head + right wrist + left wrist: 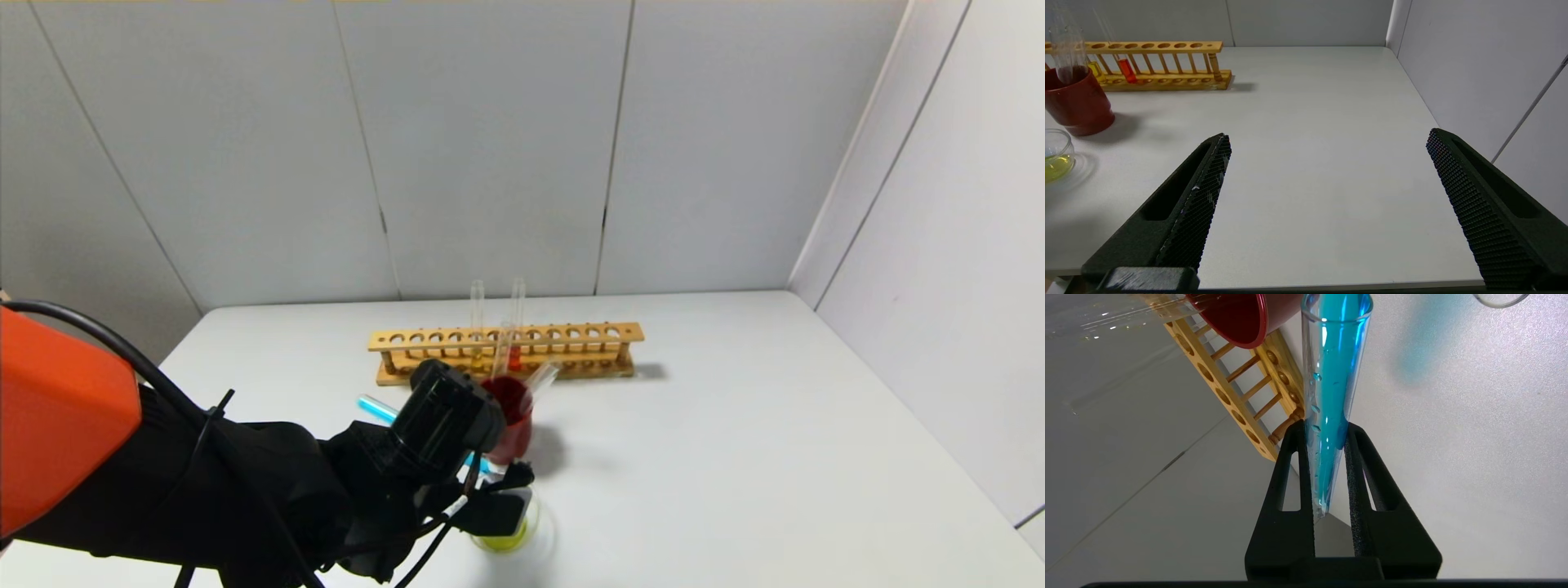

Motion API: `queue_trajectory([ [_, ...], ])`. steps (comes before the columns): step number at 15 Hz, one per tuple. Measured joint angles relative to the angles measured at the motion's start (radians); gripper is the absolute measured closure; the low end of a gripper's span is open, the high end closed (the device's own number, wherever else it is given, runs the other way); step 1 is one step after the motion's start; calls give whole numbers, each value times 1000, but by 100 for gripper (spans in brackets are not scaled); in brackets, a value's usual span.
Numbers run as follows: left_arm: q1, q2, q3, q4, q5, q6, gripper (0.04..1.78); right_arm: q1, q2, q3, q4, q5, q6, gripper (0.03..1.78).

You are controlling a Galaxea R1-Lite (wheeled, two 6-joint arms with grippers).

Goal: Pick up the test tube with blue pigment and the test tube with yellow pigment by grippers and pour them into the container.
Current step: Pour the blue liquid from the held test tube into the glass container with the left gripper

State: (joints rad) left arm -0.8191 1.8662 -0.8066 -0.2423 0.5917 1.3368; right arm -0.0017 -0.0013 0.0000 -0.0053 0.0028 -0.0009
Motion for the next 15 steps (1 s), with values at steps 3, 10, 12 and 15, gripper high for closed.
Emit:
queue_trajectory([
  [3,3,4,4,0,1,-6,152,0,0,0,0,0,0,6],
  [10,8,23,2,-7,1,-4,152,0,0,0,0,0,0,6],
  [12,6,24,2,-3,1,-4,152,0,0,0,0,0,0,6],
  [15,4,22,5,0,1,0,152,0,0,0,0,0,1,6],
])
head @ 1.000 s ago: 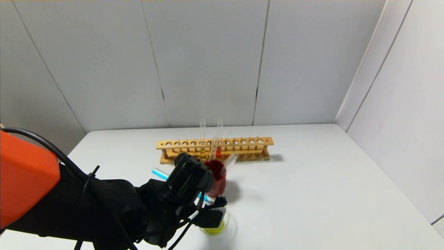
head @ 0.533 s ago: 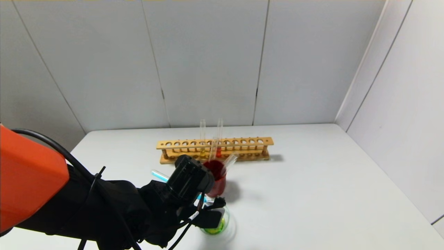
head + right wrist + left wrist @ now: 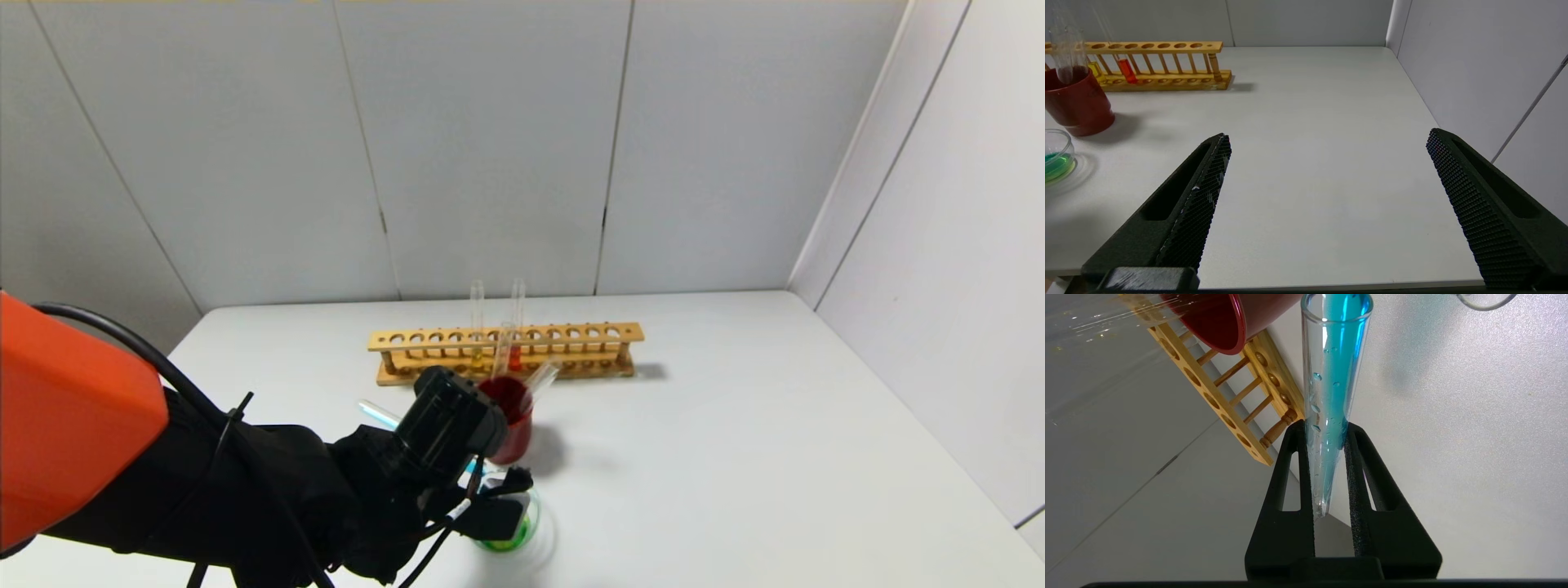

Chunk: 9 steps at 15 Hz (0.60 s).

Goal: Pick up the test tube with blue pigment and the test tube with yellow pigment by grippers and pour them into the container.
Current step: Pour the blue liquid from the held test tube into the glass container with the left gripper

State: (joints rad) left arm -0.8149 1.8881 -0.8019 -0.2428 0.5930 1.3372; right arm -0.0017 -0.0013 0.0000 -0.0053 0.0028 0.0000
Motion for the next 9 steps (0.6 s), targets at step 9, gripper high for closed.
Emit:
queue_trajectory([
  [9,-27,-2,5,2,22,4,152,0,0,0,0,0,0,6],
])
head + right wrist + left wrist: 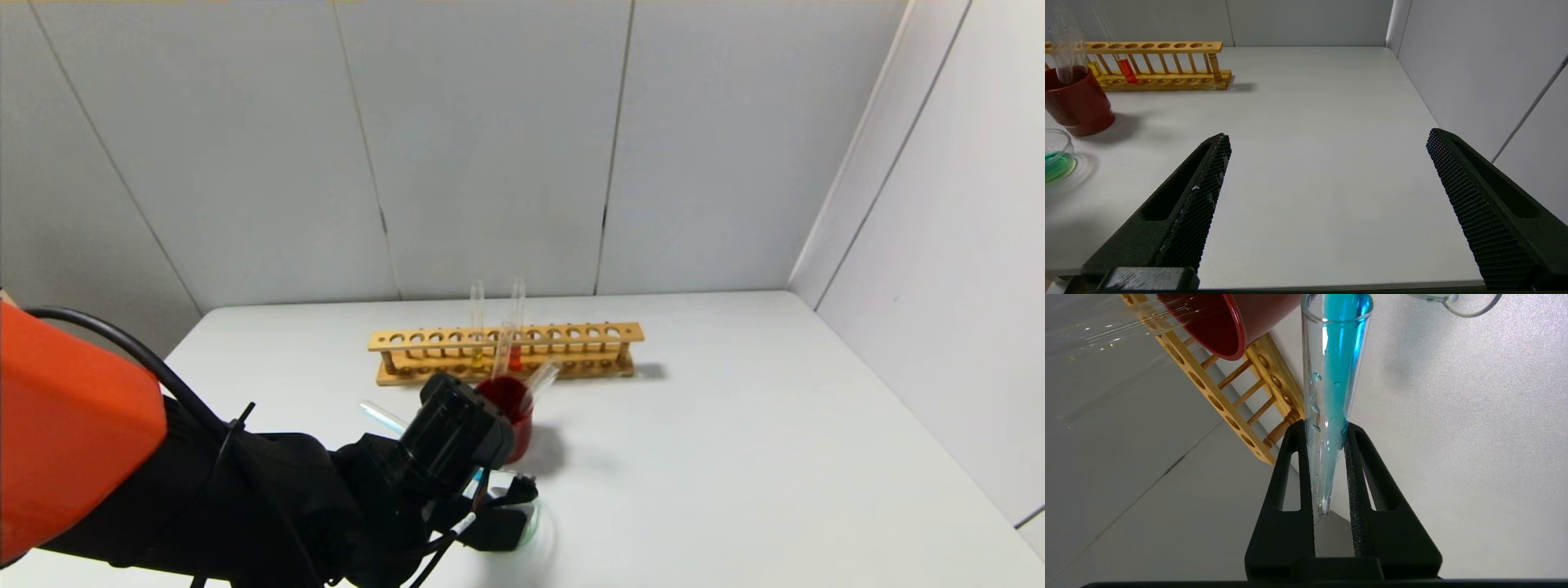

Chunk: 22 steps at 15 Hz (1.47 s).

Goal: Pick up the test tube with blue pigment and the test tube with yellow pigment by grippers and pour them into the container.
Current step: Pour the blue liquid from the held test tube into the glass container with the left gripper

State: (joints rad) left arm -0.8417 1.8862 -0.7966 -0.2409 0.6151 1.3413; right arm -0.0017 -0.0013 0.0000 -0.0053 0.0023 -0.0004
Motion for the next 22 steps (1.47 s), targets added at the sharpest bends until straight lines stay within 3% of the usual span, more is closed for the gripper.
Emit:
queue_trajectory([
  [22,-55,28,0,0,51,24,152,0,0,0,0,0,0,6],
])
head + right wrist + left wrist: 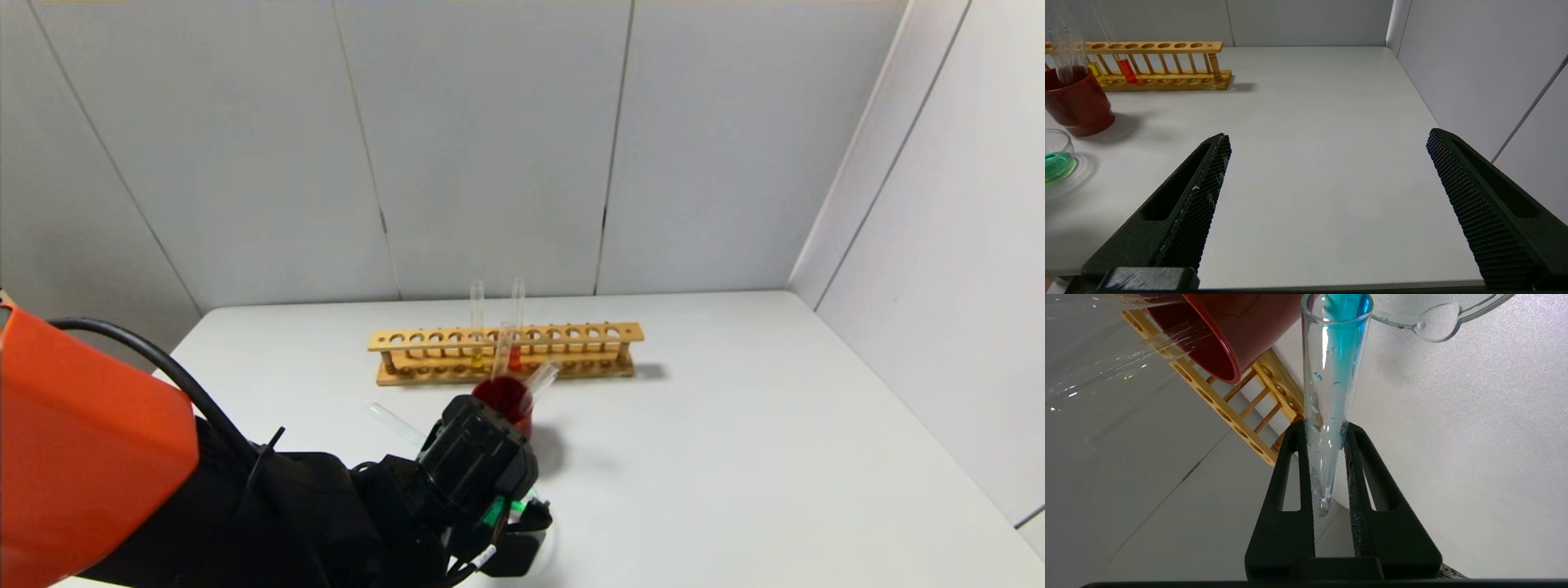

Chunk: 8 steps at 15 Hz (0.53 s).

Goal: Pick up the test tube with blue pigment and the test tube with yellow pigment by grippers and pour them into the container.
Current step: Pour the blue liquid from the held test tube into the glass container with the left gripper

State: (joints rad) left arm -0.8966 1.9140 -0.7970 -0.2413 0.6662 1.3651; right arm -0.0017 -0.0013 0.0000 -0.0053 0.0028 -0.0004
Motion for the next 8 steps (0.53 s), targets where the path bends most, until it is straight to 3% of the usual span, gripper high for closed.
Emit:
queue_trajectory([
  [8,1,15,-7,0,27,24,152,0,0,0,0,0,0,6],
])
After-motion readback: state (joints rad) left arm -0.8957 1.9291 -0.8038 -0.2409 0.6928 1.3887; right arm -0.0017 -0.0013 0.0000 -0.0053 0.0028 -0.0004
